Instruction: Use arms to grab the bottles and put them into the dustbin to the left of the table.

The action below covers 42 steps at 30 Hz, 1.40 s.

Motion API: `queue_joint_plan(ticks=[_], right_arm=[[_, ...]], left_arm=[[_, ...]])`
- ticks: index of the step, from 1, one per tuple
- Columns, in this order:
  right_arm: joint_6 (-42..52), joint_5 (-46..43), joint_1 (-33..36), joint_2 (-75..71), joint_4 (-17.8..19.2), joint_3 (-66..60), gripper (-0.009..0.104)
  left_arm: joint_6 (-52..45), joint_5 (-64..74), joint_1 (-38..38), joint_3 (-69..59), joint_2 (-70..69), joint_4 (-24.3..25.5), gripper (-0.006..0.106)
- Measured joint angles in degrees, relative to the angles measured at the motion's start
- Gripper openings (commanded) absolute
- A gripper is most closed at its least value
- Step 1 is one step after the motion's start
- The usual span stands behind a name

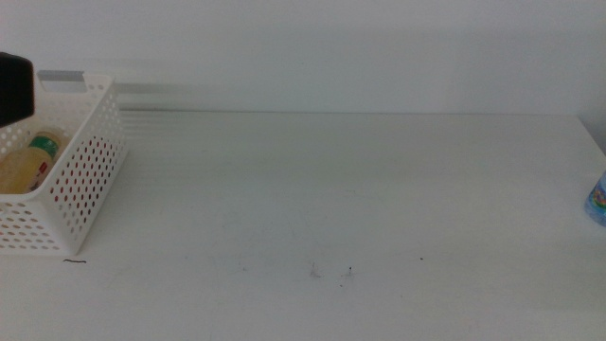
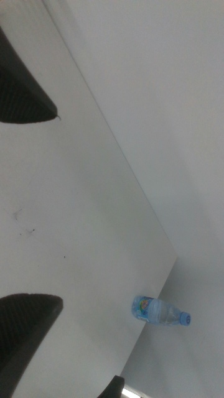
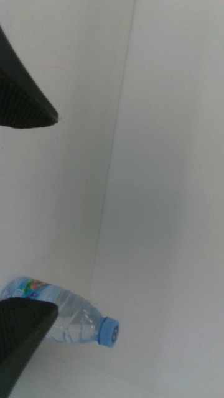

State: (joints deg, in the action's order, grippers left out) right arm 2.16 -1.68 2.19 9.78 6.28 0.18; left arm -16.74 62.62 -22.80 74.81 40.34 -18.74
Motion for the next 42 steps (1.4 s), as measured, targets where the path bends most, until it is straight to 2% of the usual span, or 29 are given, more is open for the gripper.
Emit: queue_joint_plan(ticks=[7, 18, 26, 42], right_arm=[[-0.3, -6.3, 0.0, 6.3, -0.3, 0.0, 0.093], [0.2, -9.8, 0.0, 9.3, -0.3, 0.0, 0.093], [0.3, -11.5, -4.0, 15.4, -0.3, 0.0, 0.093], [0.4, -36.9, -6.4, 43.7, -0.4, 0.0, 0.093]], left_arm=[[0.0, 0.0, 0.0, 0.0, 0.0, 0.0, 0.094], [0.0, 0.0, 0.0, 0.0, 0.0, 0.0, 0.094], [0.0, 0.0, 0.0, 0.0, 0.0, 0.0, 0.094], [0.0, 0.0, 0.0, 0.0, 0.0, 0.0, 0.094]])
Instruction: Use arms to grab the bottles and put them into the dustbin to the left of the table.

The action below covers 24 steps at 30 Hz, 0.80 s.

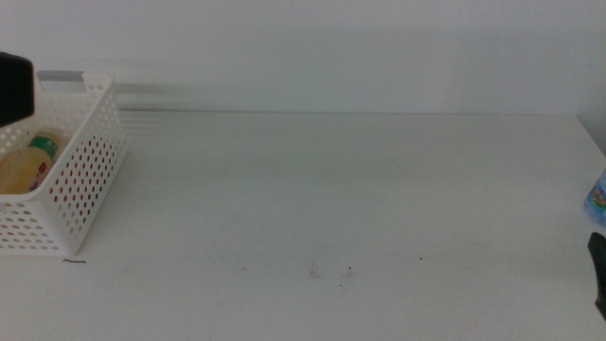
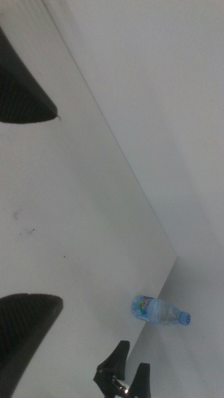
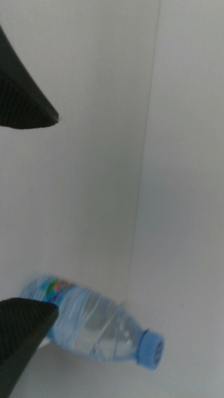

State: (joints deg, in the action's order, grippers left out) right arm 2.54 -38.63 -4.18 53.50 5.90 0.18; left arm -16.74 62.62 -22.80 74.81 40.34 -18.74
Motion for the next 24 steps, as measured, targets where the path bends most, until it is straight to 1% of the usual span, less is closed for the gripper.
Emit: queue_joint_plan(ticks=[6, 12, 24], right_arm=[[0.0, -7.0, -8.4, 5.2, -0.1, 0.0, 0.093], [-0.1, -8.9, -14.3, 5.5, -0.1, 0.0, 0.093], [-1.3, -13.5, -15.3, 6.3, 0.0, 0.0, 0.093]], left_arm=[[0.0, 0.0, 0.0, 0.0, 0.0, 0.0, 0.094], [0.0, 0.0, 0.0, 0.0, 0.0, 0.0, 0.094], [0.0, 0.0, 0.0, 0.0, 0.0, 0.2, 0.094]])
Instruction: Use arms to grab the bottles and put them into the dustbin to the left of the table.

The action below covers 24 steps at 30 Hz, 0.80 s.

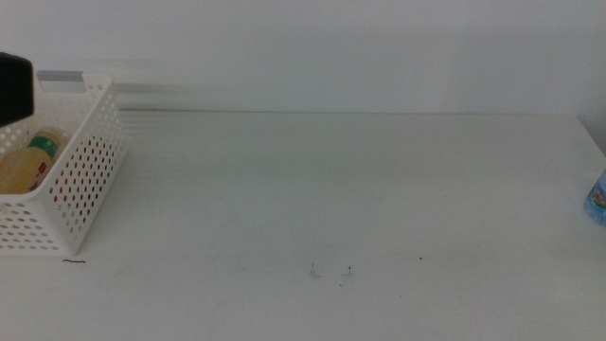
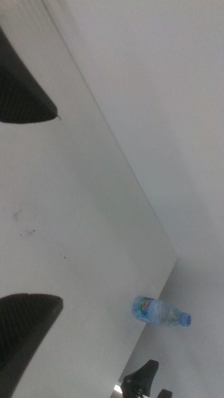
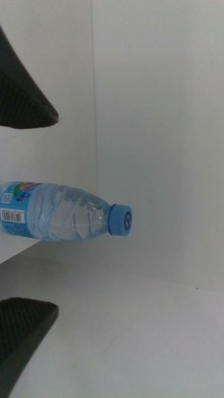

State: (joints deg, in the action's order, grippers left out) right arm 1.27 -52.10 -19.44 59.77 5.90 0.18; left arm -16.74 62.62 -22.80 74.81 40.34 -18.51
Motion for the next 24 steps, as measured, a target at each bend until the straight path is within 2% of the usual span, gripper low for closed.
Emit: queue_joint_plan(ticks=[9, 17, 21, 24], right_arm=[[-3.7, -3.0, 0.0, 0.4, -0.1, 0.0, 0.093], [1.0, -5.5, 0.0, 9.1, -1.6, 0.0, 0.093], [2.8, -10.8, -0.1, 14.6, -2.3, 0.1, 0.093], [4.1, -15.0, -0.1, 18.4, -4.4, 0.1, 0.093]], left_arm=[[0.0, 0.0, 0.0, 0.0, 0.0, 0.0, 0.094], [0.0, 0.0, 0.0, 0.0, 0.0, 0.0, 0.094], [0.0, 0.0, 0.0, 0.0, 0.0, 0.0, 0.094], [0.0, 0.0, 0.0, 0.0, 0.0, 0.0, 0.094]])
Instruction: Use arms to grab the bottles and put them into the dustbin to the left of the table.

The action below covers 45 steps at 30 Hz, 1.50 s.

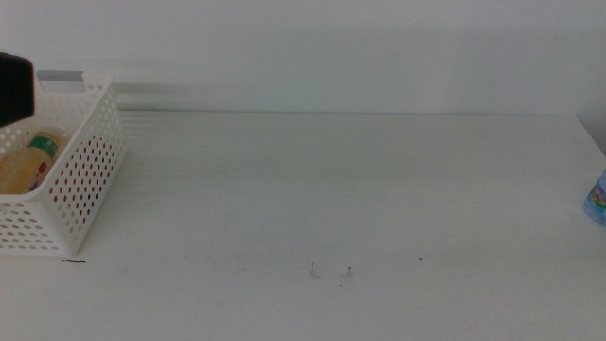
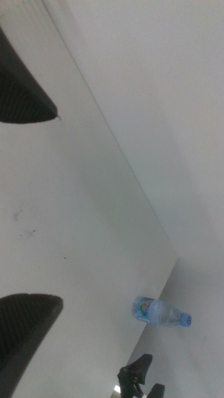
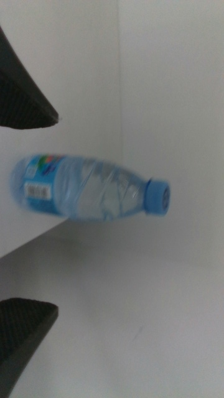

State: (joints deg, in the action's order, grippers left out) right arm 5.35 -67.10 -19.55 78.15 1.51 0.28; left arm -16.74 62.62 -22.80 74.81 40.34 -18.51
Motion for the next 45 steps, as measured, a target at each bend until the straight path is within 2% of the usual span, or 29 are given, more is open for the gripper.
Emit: queue_joint_plan(ticks=[5, 9, 16, 34, 38, 45], right_arm=[[1.4, -1.5, 0.0, 6.5, -4.2, 0.4, 0.093], [1.4, -1.5, 0.0, 11.5, -5.1, 3.6, 0.093], [0.8, -2.0, 0.0, 20.1, -4.9, 11.7, 0.093], [-3.4, -2.4, 0.5, 34.8, -0.1, 27.9, 0.093], [-3.2, -2.4, 2.4, 37.9, -0.3, 32.0, 0.093], [-2.8, -2.5, 4.2, 43.3, -3.4, 38.0, 0.093]], left_arm=[[0.0, 0.0, 0.0, 0.0, 0.0, 0.0, 0.094], [0.0, 0.0, 0.0, 0.0, 0.0, 0.0, 0.094], [0.0, 0.0, 0.0, 0.0, 0.0, 0.0, 0.094], [0.0, 0.0, 0.0, 0.0, 0.0, 0.0, 0.094], [0.0, 0.0, 0.0, 0.0, 0.0, 0.0, 0.094], [0.0, 0.0, 0.0, 0.0, 0.0, 0.0, 0.094]])
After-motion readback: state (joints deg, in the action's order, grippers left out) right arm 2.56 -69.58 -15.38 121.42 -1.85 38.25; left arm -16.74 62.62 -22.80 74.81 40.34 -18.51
